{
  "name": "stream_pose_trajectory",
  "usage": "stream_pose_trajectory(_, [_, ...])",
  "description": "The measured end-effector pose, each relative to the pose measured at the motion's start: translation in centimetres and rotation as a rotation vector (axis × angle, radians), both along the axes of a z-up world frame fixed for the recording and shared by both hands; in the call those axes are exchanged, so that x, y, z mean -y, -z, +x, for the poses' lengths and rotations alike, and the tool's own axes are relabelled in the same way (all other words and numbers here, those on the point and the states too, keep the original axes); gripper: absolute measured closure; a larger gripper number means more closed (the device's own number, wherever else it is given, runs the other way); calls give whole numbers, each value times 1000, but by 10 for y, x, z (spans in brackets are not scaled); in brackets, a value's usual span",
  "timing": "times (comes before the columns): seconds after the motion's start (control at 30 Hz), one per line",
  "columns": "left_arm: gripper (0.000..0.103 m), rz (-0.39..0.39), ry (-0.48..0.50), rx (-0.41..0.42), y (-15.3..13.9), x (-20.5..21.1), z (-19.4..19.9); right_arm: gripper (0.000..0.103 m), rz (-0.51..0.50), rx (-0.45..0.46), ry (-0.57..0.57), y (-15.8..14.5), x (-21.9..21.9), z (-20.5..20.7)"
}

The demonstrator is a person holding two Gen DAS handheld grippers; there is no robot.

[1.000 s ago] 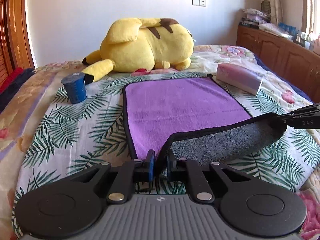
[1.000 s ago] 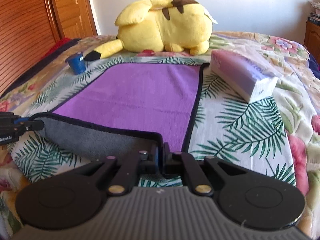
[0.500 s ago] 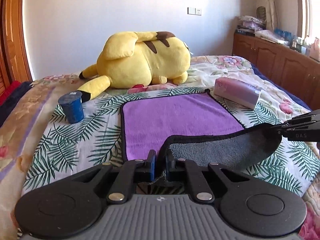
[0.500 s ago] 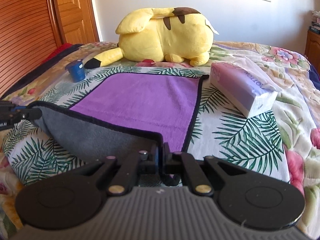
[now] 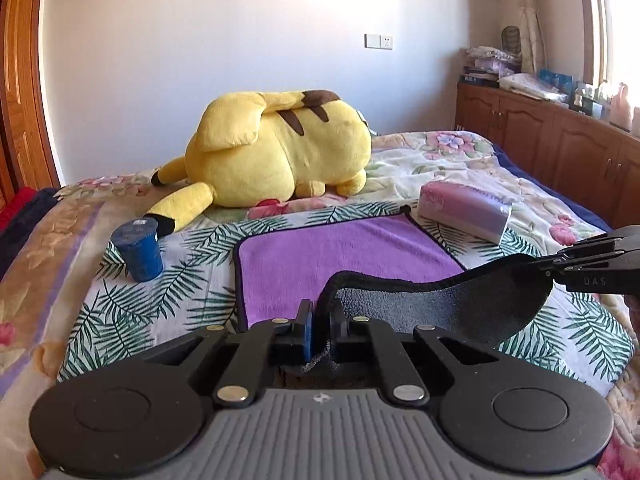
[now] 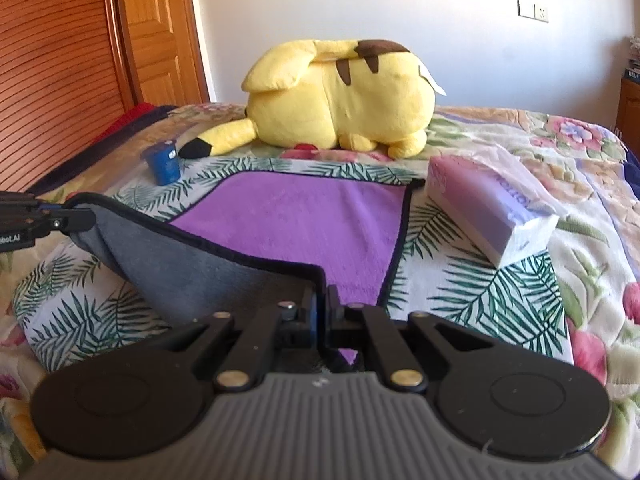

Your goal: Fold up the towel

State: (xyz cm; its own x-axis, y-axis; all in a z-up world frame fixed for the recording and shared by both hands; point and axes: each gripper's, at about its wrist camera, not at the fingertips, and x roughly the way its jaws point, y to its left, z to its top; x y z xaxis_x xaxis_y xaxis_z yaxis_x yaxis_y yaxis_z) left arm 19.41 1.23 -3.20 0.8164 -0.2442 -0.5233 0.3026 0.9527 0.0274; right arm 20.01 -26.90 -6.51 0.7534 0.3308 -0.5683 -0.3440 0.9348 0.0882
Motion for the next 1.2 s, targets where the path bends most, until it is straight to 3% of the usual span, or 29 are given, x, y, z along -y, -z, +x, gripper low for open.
stream_pose_trajectory(0.5, [103, 13, 7, 54, -15, 3, 1, 99, 20, 75, 10, -12, 6, 3])
stream_pose_trajectory(1.2, [103, 15, 20, 88, -31, 6, 34, 99, -42, 195, 12, -24, -1, 20])
